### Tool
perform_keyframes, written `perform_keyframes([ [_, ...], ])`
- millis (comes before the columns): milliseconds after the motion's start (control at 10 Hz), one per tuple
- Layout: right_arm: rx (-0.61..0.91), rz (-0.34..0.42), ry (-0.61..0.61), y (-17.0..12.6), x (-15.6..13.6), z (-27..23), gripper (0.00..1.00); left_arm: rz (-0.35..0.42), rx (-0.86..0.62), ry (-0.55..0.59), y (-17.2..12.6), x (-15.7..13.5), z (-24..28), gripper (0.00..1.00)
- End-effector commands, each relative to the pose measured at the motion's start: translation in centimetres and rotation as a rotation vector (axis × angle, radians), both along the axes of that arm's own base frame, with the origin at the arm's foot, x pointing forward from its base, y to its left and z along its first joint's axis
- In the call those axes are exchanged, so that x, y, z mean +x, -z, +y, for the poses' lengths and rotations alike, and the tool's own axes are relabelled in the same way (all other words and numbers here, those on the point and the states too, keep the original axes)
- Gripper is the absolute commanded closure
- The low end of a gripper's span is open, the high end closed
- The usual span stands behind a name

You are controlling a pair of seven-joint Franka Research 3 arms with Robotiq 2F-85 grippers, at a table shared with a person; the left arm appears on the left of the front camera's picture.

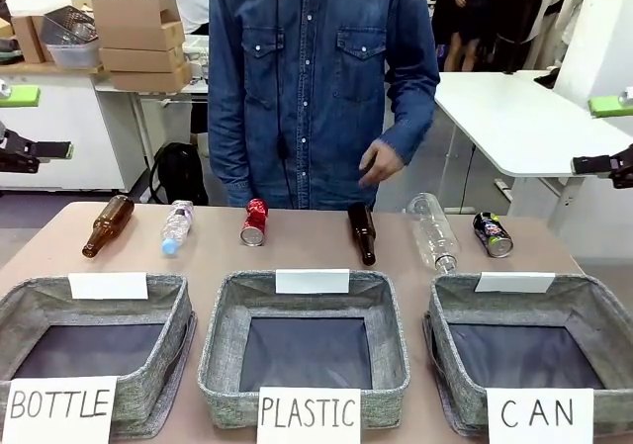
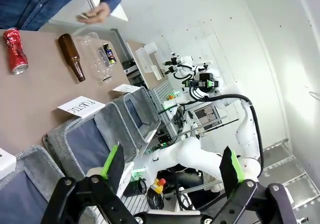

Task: Sort the can waste into the basket.
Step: Pick up the can waste from the table and place it in the right Fabric basket.

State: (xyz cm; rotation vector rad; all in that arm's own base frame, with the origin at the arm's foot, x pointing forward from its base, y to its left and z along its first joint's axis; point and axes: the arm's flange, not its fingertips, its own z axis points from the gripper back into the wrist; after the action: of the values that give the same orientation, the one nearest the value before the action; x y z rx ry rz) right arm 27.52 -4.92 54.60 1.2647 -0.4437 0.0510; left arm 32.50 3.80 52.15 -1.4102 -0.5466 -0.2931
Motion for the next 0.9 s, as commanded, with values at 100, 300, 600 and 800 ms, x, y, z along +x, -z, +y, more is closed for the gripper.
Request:
perform_keyframes([
  [100, -0.235, 0.027, 0.082, -0.1, 1.4, 1.4, 0.00, -0.030, -0.018, 0.007, -0.3, 0.3, 0.0, 0.00],
  [300, -0.655, 0.100, 0.255, -0.2, 2.4, 2.1, 0.00, -0.030, -0.018, 0.007, -0.3, 0.3, 0.0, 0.00],
  [600, -0.764, 0.080, 0.257, -1.0, 1.1, 1.7, 0.00, -0.030, -0.018, 0.007, -0.3, 0.3, 0.0, 0.00],
  [800, -0.333, -0.069, -0.300, -1.8, -1.5, 2.1, 0.00, -0.030, -0.018, 0.007, -0.3, 0.3, 0.0, 0.00],
])
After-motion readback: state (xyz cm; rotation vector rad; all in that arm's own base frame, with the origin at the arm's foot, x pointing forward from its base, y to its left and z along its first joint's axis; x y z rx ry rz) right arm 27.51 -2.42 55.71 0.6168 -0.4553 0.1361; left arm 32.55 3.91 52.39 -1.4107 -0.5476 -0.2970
